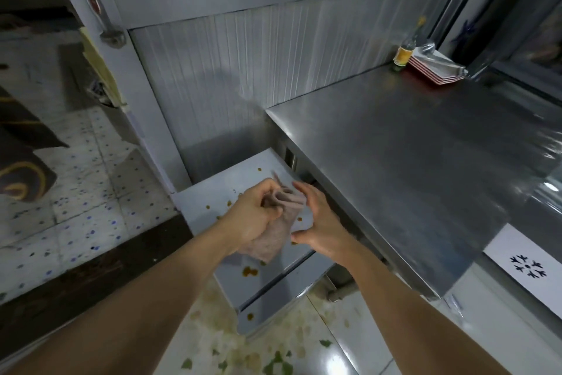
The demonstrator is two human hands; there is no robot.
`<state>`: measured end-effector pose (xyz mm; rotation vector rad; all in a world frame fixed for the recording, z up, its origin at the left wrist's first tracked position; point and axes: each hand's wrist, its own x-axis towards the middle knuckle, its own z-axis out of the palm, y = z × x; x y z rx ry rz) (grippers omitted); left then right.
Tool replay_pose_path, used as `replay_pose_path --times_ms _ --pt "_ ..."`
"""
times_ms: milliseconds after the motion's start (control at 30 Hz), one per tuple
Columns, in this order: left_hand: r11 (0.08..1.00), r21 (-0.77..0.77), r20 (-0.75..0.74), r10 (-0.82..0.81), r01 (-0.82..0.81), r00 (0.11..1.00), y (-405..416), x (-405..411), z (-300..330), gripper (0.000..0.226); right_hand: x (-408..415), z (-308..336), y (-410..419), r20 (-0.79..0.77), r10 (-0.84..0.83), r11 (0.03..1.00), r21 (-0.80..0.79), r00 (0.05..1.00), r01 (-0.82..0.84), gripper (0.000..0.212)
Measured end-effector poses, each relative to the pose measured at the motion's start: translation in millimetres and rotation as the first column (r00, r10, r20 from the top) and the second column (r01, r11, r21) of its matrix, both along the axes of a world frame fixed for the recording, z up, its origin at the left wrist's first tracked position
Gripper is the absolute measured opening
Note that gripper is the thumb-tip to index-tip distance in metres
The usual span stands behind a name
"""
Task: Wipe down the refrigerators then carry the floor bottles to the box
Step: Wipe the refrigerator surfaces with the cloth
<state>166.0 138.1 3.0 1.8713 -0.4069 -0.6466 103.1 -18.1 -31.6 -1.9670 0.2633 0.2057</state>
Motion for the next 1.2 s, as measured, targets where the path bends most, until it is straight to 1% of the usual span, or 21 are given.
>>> replay_pose_path --times_ms 67,167,233,267,300,333,400,433,467,533,600,633,700,767,800,867,900,933,1033,1133,1200 --pt "0.996 0.049 0.042 -0.079 0.077 0.996 -7.0 2.1 -0.1 0.021 6.9 -6.4 -10.8 -0.031 0.097 0.995 -0.011 0.995 -0.098 0.096" --pt "0.991 0.055 -0.044 -0.120 0.123 0.992 -14.6 6.9 -5.7 0.026 11.3 -17.2 -34.2 -0.079 0.156 0.986 0.073 0.985 -0.151 0.088" --pt "0.991 0.048 -0.097 -0.121 0.126 0.988 -20.8 8.7 -11.3 0.027 13.2 -22.9 -49.3 -0.099 0.239 0.965 0.138 0.966 -0.224 0.086" --pt "0.990 0.047 -0.113 -0.130 0.136 0.985 -24.9 8.6 -14.3 0.026 13.8 -25.1 -56.2 -0.119 0.278 0.954 0.152 0.953 -0.259 0.086" --pt "0.988 0.050 -0.119 -0.139 0.145 0.983 -29.4 8.5 -17.7 0.025 14.6 -27.7 -62.5 -0.138 0.304 0.949 0.134 0.943 -0.287 0.081" --pt "0.989 0.059 -0.113 -0.132 0.139 0.985 -33.9 8.4 -20.8 0.025 14.9 -30.4 -68.4 -0.151 0.313 0.949 0.079 0.938 -0.304 0.067" --pt "0.995 0.084 -0.084 -0.045 0.052 0.995 -41.1 10.2 -28.3 0.023 12.7 -36.5 -78.4 -0.172 0.296 0.950 -0.047 0.939 -0.308 0.033" --pt "0.995 0.098 -0.073 0.019 -0.012 0.997 -43.4 12.4 -33.2 0.023 10.5 -39.8 -83.5 -0.179 0.284 0.949 -0.085 0.942 -0.303 0.023" --pt "0.990 0.128 -0.065 0.075 -0.067 0.995 -44.9 15.1 -38.7 0.022 8.3 -42.2 -87.6 -0.184 0.282 0.945 -0.113 0.941 -0.306 0.019" --pt "0.966 0.225 -0.062 0.148 -0.131 0.987 -48.6 22.5 -51.2 0.019 5.8 -46.2 -91.0 -0.184 0.282 0.932 -0.181 0.941 -0.315 0.017" --pt "0.936 0.317 -0.058 0.179 -0.152 0.982 -54.3 34.2 -66.4 0.015 9.1 -49.8 -89.6 -0.148 0.215 0.928 -0.276 0.965 -0.249 0.015" --pt "0.928 0.337 -0.045 0.186 -0.161 0.982 -58.0 41.4 -73.4 0.015 12.8 -51.3 -88.3 -0.111 0.167 0.927 -0.320 0.980 -0.195 0.018" --pt "0.933 0.311 -0.025 0.197 -0.179 0.980 -68.2 59.0 -86.8 0.014 25.1 -55.9 -84.0 -0.029 0.068 0.917 -0.392 0.997 -0.074 0.023" --pt "0.951 0.258 -0.039 0.188 -0.172 0.981 -78.4 75.5 -99.6 0.029 36.1 -62.7 -77.8 -0.029 -0.020 0.889 -0.459 0.999 0.005 0.025" --pt "0.954 0.254 -0.040 0.175 -0.159 0.984 -80.9 82.1 -105.4 0.039 38.7 -68.1 -72.7 -0.066 -0.038 0.839 -0.545 0.997 -0.004 0.033" --pt "0.942 0.308 0.038 0.130 -0.135 0.991 -77.8 92.2 -116.4 0.054 37.8 -84.3 -58.5 -0.118 0.019 0.638 -0.763 0.993 -0.103 0.058" --pt "0.930 0.348 0.097 0.091 -0.120 0.991 -72.1 96.3 -121.7 0.056 36.2 -91.5 -50.0 -0.110 0.059 0.572 -0.811 0.992 -0.124 0.068" --pt "0.915 0.392 0.155 0.041 -0.100 0.987 -64.5 100.3 -126.6 0.057 36.2 -95.9 -41.8 -0.109 0.090 0.556 -0.820 0.990 -0.140 0.073" --pt "0.856 0.513 0.286 -0.103 -0.061 0.953 -38.6 114.8 -140.3 0.054 48.6 -115.4 -31.0 -0.069 0.139 0.601 -0.787 0.988 -0.139 0.077" --pt "0.772 0.625 0.405 -0.190 -0.119 0.894 -17.1 134.6 -155.0 0.054 69.1 -141.2 -30.4 -0.094 0.305 0.578 -0.773 0.948 -0.262 0.064" --pt "0.715 0.674 0.460 -0.209 -0.186 0.863 -3.5 150.3 -166.2 0.056 77.2 -158.8 -35.6 -0.114 0.334 0.537 -0.793 0.936 -0.288 0.056"
